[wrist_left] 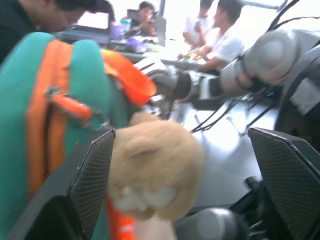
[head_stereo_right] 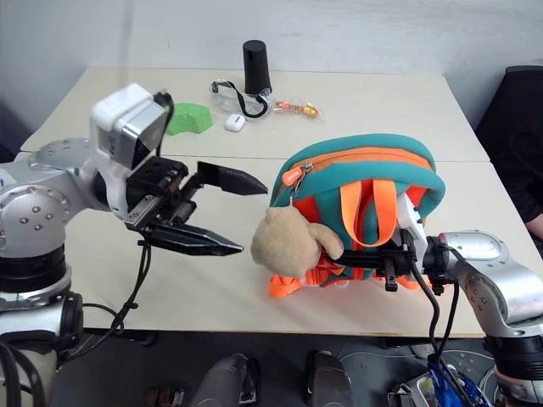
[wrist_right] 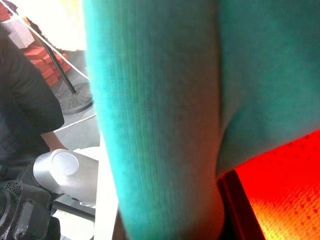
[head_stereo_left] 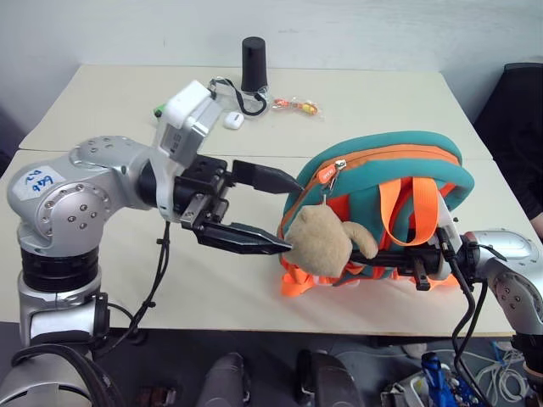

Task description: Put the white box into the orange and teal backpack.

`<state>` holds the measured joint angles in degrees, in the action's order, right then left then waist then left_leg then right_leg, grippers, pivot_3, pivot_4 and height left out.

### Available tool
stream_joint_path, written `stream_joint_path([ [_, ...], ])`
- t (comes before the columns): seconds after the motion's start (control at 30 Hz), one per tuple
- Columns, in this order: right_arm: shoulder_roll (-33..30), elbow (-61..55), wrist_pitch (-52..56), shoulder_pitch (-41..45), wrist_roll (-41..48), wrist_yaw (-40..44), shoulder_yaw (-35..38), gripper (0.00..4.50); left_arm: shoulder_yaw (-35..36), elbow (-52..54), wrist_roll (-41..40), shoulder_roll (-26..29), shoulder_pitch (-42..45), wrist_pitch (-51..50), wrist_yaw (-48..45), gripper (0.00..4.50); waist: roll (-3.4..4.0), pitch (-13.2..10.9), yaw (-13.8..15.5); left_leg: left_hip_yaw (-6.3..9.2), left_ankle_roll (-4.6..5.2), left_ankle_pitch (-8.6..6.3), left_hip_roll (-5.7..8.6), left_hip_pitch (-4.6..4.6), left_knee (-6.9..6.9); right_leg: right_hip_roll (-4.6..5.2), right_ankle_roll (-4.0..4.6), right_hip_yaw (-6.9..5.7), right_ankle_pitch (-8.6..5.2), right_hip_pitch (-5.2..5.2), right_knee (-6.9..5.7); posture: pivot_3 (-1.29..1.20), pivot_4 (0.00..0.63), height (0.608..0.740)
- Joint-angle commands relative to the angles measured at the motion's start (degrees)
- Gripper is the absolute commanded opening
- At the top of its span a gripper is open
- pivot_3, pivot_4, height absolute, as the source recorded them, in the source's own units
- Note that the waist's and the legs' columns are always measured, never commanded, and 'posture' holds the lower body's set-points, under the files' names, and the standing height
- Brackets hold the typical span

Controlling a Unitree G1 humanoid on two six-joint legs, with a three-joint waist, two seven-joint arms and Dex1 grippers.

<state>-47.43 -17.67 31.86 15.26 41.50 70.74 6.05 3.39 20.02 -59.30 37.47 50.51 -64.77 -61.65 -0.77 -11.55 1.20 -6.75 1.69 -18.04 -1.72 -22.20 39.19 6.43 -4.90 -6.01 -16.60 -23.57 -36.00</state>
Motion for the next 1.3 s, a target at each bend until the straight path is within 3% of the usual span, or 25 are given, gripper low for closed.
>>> stream_joint_path([
  [0.03, -0.7, -1.3, 0.2, 0.9, 0.1, 0.2, -0.2, 0.00, -1.8, 1.6, 0.5, -0.6, 0.8, 0.4, 2.8, 4.47, 0.00, 0.0, -0.1, 0.00, 0.00, 0.00, 0.00, 0.01, 0.00, -0.01, 0.00, 0.00, 0.00, 0.00, 0.00, 0.00, 0.150, 0.740],
  [0.17, -0.7, -1.6, 1.0, 1.2, 0.8, 0.2, 0.2, 0.00, -6.2, 2.0, 6.0, 0.7, -0.4, 4.4, 2.3, 4.47, 0.00, 0.0, -0.2, -0.03, -0.02, 0.01, -0.01, 0.01, -0.01, -0.13, 0.00, 0.01, 0.00, -0.02, 0.01, 0.00, 0.150, 0.740],
  [0.53, -0.4, -2.9, 1.9, 0.7, 1.8, 0.0, 0.6, 0.00, -11.3, 0.3, 8.6, -3.8, 0.3, 4.6, 5.2, 4.47, 0.00, 0.0, 0.1, -0.03, -0.02, 0.00, 0.01, 0.00, -0.01, -0.09, 0.01, 0.02, 0.00, -0.01, 0.02, 0.00, 0.150, 0.740],
  [0.63, -0.3, -3.1, 1.9, 0.4, 1.8, 0.0, 0.6, 0.00, -12.0, -0.5, 10.0, -4.4, 0.1, 5.3, 5.8, 3.90, 0.00, 0.0, 0.1, -0.02, -0.02, 0.01, 0.01, 0.00, -0.01, -0.08, 0.00, 0.02, 0.00, -0.01, 0.02, 0.00, 0.150, 0.740],
  [0.77, -0.5, -3.2, 1.6, -0.3, 1.7, 0.3, 0.8, 0.00, -10.9, -1.1, 10.1, -4.7, 0.1, 5.8, 5.7, 2.68, 0.00, 0.0, 0.1, -0.02, -0.02, 0.01, 0.00, 0.00, -0.01, -0.08, 0.00, 0.01, 0.00, -0.01, 0.02, 0.00, 0.150, 0.740],
  [1.0, -0.1, -2.8, 1.0, -1.2, 1.9, -0.2, 1.9, 0.00, -6.8, -3.0, 8.1, 0.9, 0.9, 5.9, -0.2, 0.92, 0.00, 0.0, -0.1, -0.02, -0.02, 0.00, -0.02, 0.00, -0.01, -0.08, 0.01, 0.01, -0.01, -0.03, 0.02, 0.00, 0.150, 0.740],
  [1.17, -0.2, -3.1, 0.8, -2.8, 3.3, 0.2, 4.0, 0.00, -3.5, -6.5, 8.0, 6.7, 3.1, 7.3, -6.4, 0.79, 0.00, 0.0, 0.0, -0.02, -0.02, 0.00, -0.01, -0.01, -0.02, -0.10, 0.02, -0.02, -0.01, -0.03, 0.04, 0.00, 0.150, 0.740],
  [1.3, 0.4, -3.4, 0.5, -4.0, 4.0, -1.0, 4.9, 0.00, -5.1, -8.0, 10.9, 11.2, 2.5, 9.9, -11.7, 0.79, 0.00, 0.0, 0.0, -0.02, -0.02, 0.00, 0.01, -0.02, -0.02, -0.10, 0.02, -0.02, -0.01, -0.03, 0.04, 0.00, 0.150, 0.740],
])
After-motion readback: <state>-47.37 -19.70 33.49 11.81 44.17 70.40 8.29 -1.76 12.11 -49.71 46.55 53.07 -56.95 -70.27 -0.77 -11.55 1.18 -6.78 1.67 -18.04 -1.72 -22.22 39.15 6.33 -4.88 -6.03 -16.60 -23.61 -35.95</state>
